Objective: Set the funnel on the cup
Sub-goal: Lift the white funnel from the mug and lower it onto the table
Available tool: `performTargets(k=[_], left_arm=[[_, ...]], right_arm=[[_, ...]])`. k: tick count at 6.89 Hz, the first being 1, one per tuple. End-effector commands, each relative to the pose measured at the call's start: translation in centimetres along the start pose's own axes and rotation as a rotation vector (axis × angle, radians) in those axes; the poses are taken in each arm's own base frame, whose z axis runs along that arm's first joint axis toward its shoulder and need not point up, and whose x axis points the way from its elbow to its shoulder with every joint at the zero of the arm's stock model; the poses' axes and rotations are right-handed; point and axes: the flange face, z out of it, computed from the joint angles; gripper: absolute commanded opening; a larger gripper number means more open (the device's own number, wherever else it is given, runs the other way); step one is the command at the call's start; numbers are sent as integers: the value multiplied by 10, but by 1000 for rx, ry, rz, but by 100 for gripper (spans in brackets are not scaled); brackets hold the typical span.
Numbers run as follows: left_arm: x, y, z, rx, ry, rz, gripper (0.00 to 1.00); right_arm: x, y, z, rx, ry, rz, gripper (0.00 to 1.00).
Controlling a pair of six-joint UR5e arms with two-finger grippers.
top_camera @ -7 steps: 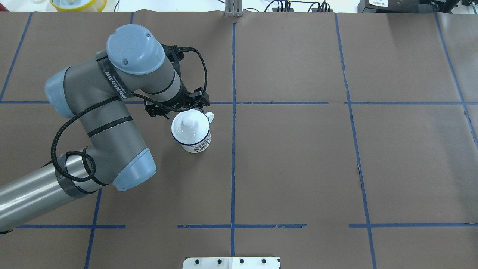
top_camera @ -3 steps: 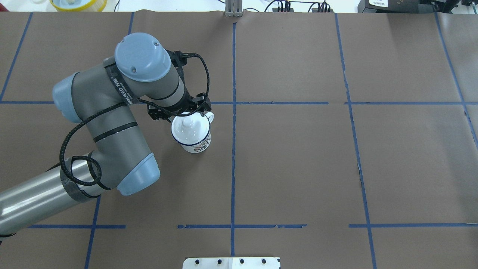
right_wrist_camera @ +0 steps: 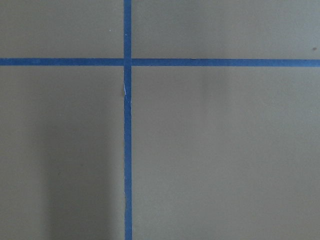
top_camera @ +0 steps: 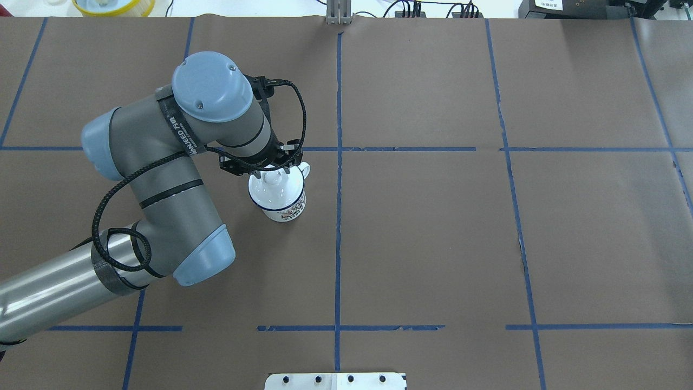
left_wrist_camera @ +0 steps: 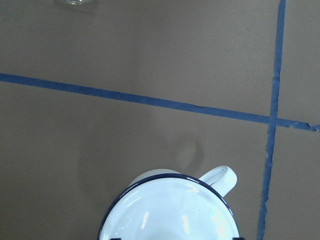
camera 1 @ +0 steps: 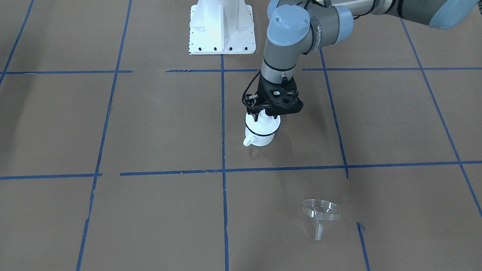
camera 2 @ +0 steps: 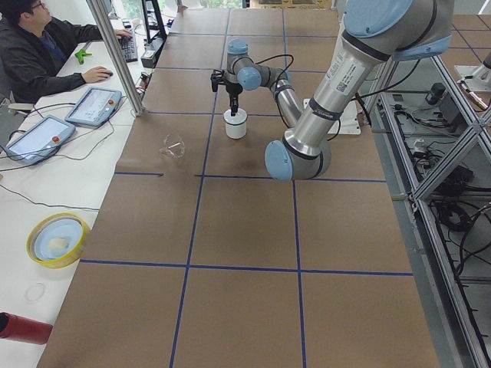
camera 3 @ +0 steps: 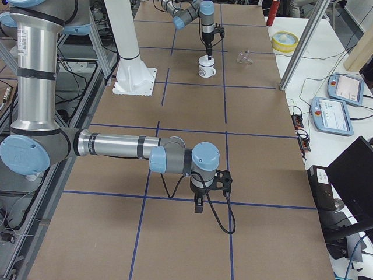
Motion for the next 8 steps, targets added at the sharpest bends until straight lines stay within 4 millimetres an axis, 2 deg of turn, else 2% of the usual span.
performTargets(k=[1,2,4,5,6,7,8], left_arm=[[1,3,-8,-7,-17,-5,6],[4,3,-11,-10,-27,-8,0],[4,5,-20,-5,-19,3,0],[0,13,-45,-1,-12,33,0],[-11,15,-76,9,-17,101,0],[-23,2,-97,38,-7,132,0],[-62,11,-101,43,-9,161,0]], right_arm=[[0,0,0,0,0,0,100],[0,0,0,0,0,0,100],[0,0,0,0,0,0,100],[0,0,0,0,0,0,100],[0,0,0,0,0,0,100],[0,0,0,0,0,0,100],[0,0,0,0,0,0,100]])
